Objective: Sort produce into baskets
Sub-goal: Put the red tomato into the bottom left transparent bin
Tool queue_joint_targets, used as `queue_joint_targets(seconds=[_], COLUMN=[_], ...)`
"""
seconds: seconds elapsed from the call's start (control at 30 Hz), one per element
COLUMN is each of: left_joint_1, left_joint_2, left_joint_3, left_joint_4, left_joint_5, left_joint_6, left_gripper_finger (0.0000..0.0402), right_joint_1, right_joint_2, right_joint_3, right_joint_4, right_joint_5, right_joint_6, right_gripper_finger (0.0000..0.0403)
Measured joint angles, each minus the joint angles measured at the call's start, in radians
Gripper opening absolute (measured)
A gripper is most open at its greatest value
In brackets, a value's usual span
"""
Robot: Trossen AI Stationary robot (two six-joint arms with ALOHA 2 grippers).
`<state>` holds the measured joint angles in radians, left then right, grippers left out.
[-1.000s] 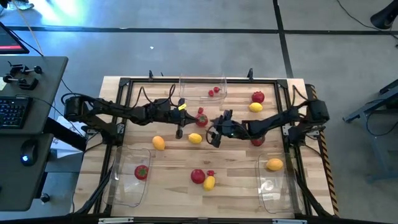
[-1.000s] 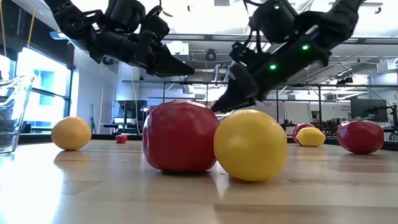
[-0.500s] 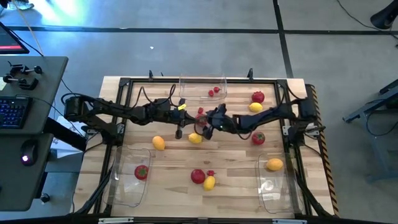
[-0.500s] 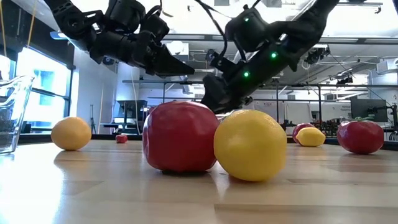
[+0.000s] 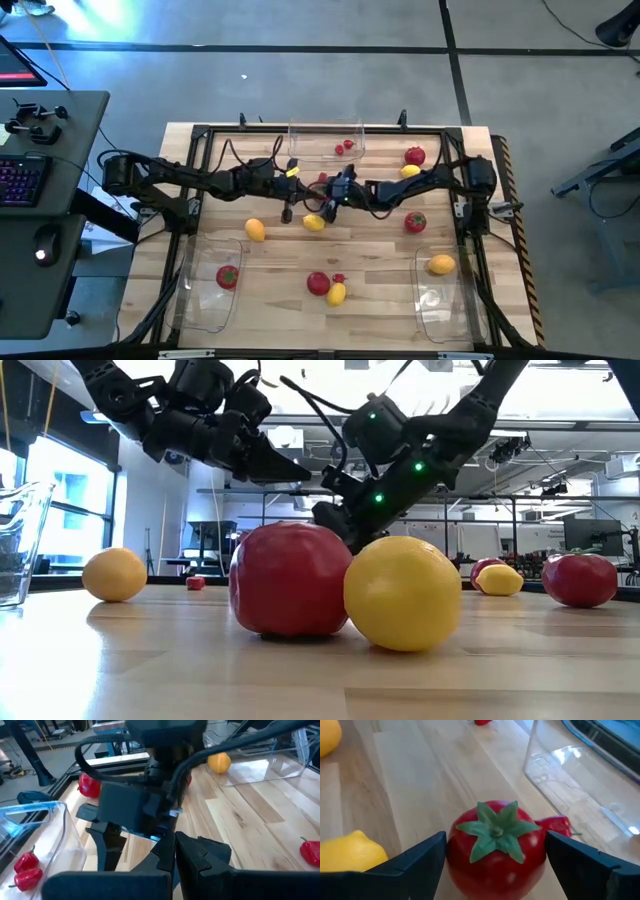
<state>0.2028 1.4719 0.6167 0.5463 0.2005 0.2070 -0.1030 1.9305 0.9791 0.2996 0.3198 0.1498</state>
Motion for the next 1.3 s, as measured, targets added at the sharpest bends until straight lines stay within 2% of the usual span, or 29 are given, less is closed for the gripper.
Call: queue_joint_targets(seconds=[0.4,0.63,0.83,1.03,1.17,1.3], left_joint_1=[0.0,0.0,-0.013,-0.11,-0.196,-0.273], left_joint_2=[0.0,-0.052,-0.169,-0.243,-0.247,-0.233], left_joint_3=[0.0,-0.001,-0.001,0.0,0.0,0.0], left_joint_4=[-0.002,-0.026,-0.168,-0.276,-0.298,-0.282], left_joint_5=[0.0,-0.011,-0.028,-0.258,-0.393,-0.566], left_joint_6=[0.005,0.055,0.065,0.207,0.269,0.352], left_gripper_finger=[0.0,0.0,0.0002,0.0038,0.0086,0.0141], right_joint_1=[-0.028,-0.032,-0.031,-0.026,-0.011,-0.008], right_joint_2=[0.009,-0.102,-0.207,-0.286,-0.333,-0.38], right_joint_3=[0.002,-0.004,-0.014,-0.014,-0.014,-0.013], right_joint_4=[-0.001,-0.116,-0.129,-0.16,-0.163,-0.165], right_joint_5=[-0.071,-0.129,-0.119,-0.176,-0.191,-0.275], right_joint_6=[0.0,0.004,0.036,0.092,0.114,0.166], right_gripper_finger=[0.0245,0.0239,0.0238,0.0237,0.0236,0.0236])
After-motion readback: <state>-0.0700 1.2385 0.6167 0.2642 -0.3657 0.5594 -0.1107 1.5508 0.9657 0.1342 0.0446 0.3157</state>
